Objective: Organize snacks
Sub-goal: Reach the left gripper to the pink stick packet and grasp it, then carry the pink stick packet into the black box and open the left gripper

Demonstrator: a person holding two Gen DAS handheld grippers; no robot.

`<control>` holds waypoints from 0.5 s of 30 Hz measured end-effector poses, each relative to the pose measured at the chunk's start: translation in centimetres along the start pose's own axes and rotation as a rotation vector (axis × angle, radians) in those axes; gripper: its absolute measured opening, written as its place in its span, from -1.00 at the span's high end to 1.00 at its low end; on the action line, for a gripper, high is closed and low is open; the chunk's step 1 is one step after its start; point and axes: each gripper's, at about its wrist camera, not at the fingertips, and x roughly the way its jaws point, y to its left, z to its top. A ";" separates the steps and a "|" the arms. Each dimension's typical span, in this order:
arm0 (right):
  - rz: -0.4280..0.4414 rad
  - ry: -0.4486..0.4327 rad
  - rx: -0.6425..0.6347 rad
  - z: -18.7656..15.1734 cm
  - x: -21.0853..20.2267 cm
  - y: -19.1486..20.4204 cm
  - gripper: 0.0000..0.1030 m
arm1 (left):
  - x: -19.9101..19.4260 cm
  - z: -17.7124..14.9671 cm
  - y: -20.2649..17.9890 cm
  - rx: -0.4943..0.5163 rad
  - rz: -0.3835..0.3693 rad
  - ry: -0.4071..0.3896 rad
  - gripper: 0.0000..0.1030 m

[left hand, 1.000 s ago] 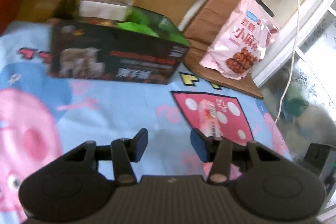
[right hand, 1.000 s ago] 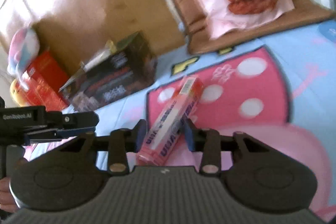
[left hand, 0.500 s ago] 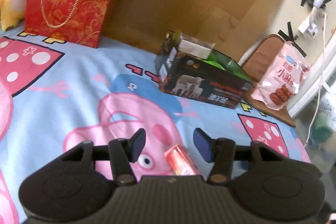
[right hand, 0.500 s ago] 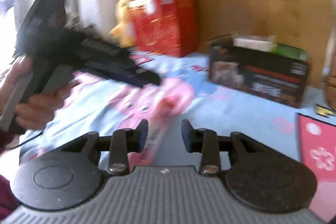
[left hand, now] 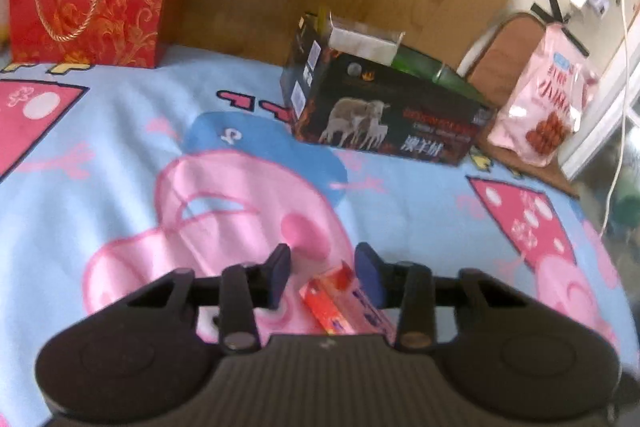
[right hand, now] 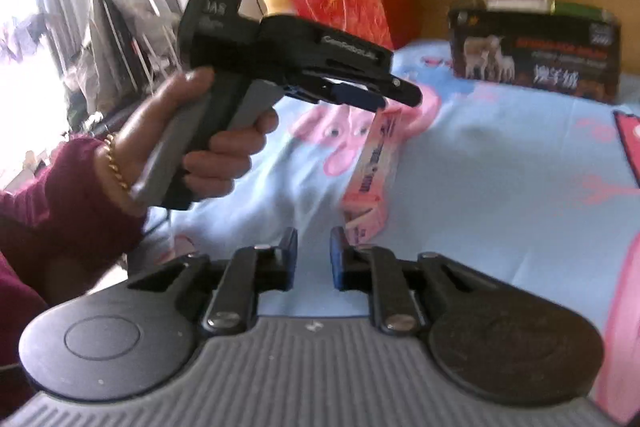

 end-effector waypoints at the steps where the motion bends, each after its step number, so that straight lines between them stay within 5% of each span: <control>1: -0.057 -0.012 0.015 0.5 0.3 -0.6 0.63 | -0.6 -0.3 0.0 -0.013 0.017 -0.002 0.33; 6: -0.142 -0.096 0.069 1.9 -1.4 -2.8 0.56 | -3.9 -1.8 0.7 -0.085 -0.063 -0.012 0.17; 15: -0.173 -0.112 0.003 1.2 -2.9 -3.0 0.18 | -5.3 -2.4 0.5 -0.071 0.019 -0.060 -0.05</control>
